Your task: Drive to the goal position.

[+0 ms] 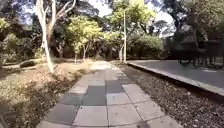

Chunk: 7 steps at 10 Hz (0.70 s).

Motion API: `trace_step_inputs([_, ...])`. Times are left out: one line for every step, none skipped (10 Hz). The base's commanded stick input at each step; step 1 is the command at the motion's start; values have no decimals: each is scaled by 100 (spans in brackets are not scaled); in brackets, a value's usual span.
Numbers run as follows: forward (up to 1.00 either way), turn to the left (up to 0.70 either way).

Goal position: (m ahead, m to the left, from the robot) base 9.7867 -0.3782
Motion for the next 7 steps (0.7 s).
trace_step_inputs([50,0])
trace_step_inputs([50,0])
trace_step_inputs([50,0])
trace_step_inputs([50,0])
trace_step_inputs([50,0])
trace_step_inputs([50,0])
trace_step_inputs([50,0])
